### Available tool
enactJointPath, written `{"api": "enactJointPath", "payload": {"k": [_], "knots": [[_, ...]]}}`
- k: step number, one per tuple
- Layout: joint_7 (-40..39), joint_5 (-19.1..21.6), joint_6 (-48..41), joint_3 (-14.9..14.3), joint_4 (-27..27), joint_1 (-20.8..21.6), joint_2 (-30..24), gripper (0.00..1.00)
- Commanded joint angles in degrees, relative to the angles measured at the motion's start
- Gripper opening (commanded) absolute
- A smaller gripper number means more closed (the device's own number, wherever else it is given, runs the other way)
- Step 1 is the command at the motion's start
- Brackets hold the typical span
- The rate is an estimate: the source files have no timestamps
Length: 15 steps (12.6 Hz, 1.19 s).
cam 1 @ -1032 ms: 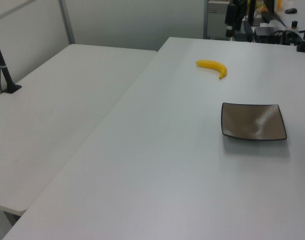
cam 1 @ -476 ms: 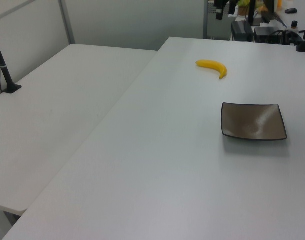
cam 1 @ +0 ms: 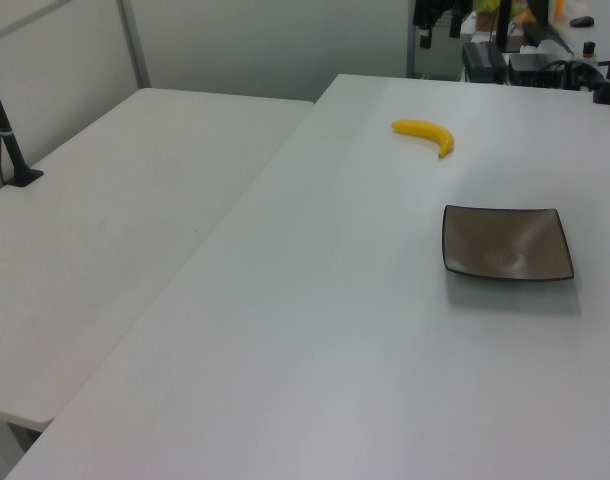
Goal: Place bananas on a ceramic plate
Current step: 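Move the gripper over the yellow banana and lower it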
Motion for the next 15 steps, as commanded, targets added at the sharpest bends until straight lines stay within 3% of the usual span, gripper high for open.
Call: {"api": "enactJointPath", "payload": {"k": [1, 6, 15], "knots": [[0.59, 0.56, -0.64, -0.34, 5.29, -3.62, 6.44, 1.00], [0.42, -0.06, 6.31, -1.14, 4.50, -7.06, 11.02, 1.00], [-5.82, -0.24, 24.50, -3.68, -0.25, -7.06, 17.35, 1.00]]}}
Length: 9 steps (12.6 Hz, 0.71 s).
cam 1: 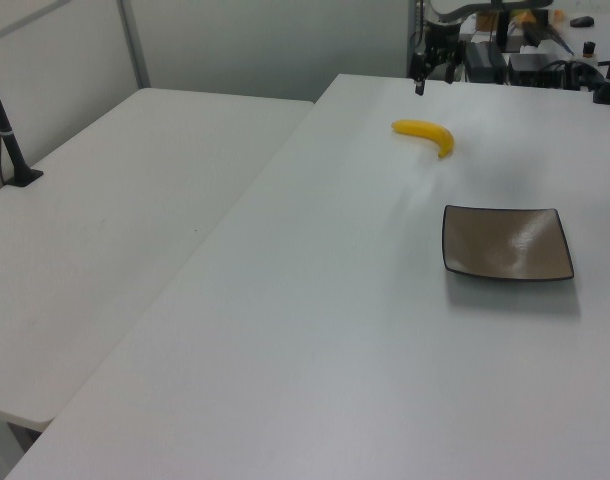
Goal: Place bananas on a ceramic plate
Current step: 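Move the gripper over the yellow banana and lower it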
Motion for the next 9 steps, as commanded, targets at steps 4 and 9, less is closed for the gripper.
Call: {"api": "enactJointPath", "payload": {"k": [4, 9], "knots": [[-4.66, -0.17, 9.57, -1.24, -4.86, 0.65, 1.69, 1.00], [-4.66, -0.17, 11.79, -1.42, -6.98, 0.65, 2.92, 1.00]]}}
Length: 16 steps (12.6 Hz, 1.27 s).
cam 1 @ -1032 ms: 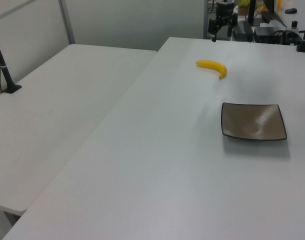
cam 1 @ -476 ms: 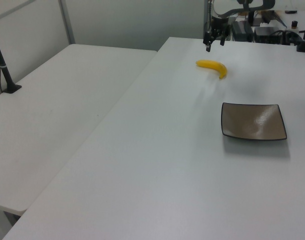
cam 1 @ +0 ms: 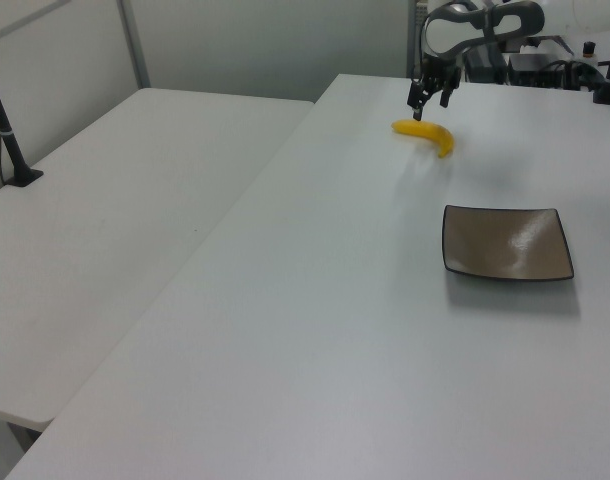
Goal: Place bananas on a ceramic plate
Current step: 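Close the gripper around the middle of the yellow banana, then lift the held banana up off the table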
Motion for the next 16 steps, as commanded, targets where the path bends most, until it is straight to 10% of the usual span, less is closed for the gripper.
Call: {"api": "enactJointPath", "payload": {"k": [1, 8, 16], "knots": [[-0.99, -0.14, 1.72, -0.89, -1.68, 0.65, -0.03, 1.00], [-1.16, -0.05, 3.31, -0.89, -3.70, 0.73, 0.85, 0.99], [-6.61, -0.14, 3.92, -0.80, -4.14, 1.00, 0.85, 0.19]]}}
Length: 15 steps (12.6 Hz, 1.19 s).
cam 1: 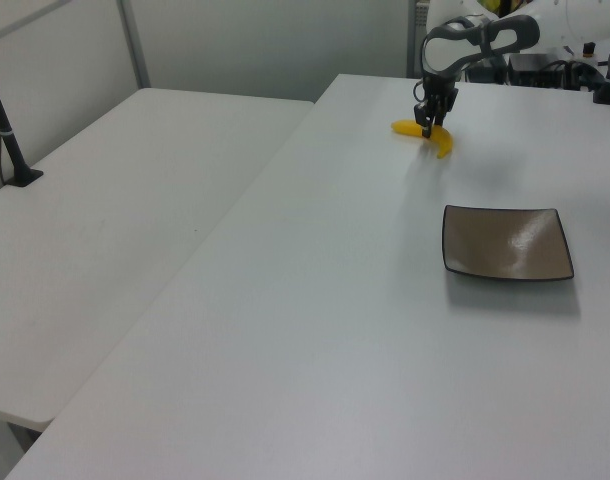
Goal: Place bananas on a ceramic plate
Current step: 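Lift the held banana up off the table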
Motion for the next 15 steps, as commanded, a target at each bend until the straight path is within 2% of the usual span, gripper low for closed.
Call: {"api": "enactJointPath", "payload": {"k": [1, 2, 6, 10, 13, 15], "knots": [[-1.57, -0.13, 2.09, -0.71, -2.07, 0.78, -0.79, 0.11], [-1.57, -0.13, 2.00, -0.71, -2.07, 0.78, -0.88, 0.02], [-1.57, -0.04, -0.62, -0.72, -2.25, 1.21, -2.89, 0.00], [-6.40, 0.22, -6.76, 0.07, -10.76, 1.65, -15.52, 0.00], [-10.26, 0.31, -17.73, 0.08, -14.28, 4.90, -24.58, 0.02], [-12.81, 0.40, -26.87, 0.34, -14.47, 7.26, -28.98, 0.02]]}}
